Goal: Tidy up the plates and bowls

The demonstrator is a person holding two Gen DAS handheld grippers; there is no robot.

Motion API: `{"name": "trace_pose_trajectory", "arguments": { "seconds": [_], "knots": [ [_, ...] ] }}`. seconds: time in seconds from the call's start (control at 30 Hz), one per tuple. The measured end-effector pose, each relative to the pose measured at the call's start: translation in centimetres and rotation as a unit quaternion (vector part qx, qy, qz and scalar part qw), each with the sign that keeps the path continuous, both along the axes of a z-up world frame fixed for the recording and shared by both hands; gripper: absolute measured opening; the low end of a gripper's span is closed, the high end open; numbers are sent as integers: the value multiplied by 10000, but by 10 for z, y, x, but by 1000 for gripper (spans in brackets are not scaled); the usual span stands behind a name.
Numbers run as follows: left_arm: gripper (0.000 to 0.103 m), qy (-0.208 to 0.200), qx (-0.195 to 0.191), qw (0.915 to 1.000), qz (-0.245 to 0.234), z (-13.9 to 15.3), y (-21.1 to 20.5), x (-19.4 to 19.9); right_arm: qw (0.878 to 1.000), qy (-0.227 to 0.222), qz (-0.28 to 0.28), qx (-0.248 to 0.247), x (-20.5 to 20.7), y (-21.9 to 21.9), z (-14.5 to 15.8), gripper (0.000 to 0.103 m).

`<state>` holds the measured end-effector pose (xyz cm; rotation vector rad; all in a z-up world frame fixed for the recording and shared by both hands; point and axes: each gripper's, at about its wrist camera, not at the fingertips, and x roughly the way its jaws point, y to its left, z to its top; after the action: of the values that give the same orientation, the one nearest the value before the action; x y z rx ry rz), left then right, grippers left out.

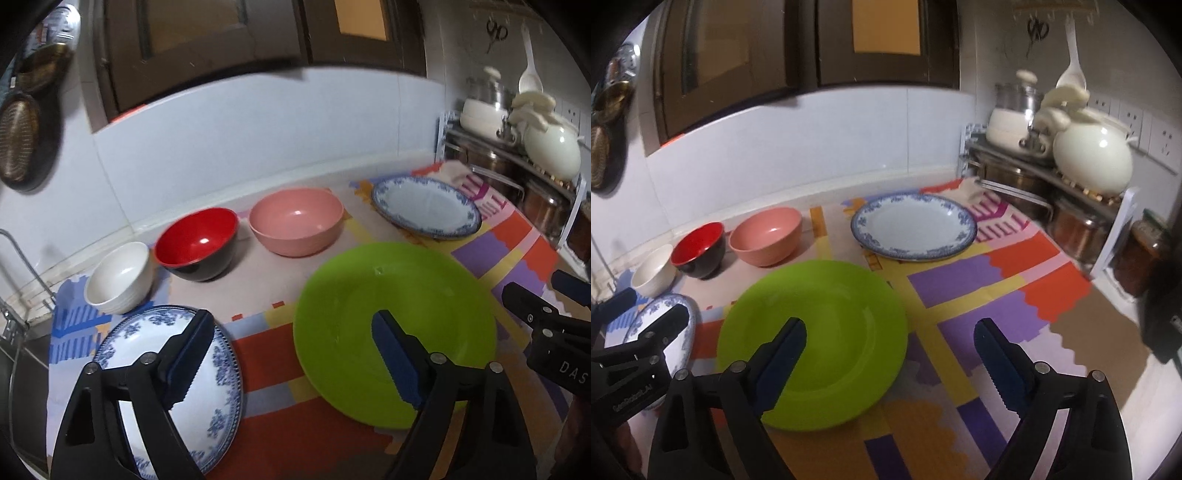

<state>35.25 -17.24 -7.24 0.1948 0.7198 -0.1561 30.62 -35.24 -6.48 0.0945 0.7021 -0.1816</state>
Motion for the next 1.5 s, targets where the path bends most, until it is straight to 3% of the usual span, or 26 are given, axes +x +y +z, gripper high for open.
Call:
{"name": "trace_pose_trajectory", "arguments": {
  "seconds": [0.6, 1.3, 1.5],
  "knots": [
    [67, 770, 58, 9970, -102, -57, -9, 50, 9954, 947, 50, 130, 51, -16, -56, 63],
    [46, 1203, -277, 9922, -162, -75, -8, 67, 9920, 1230, 294, -24, 70, -15, -65, 38],
    [42, 1181, -290, 9925, -130, -75, -9, 68, 9911, 1300, 292, 22, 73, -16, -66, 37]
  ]
}}
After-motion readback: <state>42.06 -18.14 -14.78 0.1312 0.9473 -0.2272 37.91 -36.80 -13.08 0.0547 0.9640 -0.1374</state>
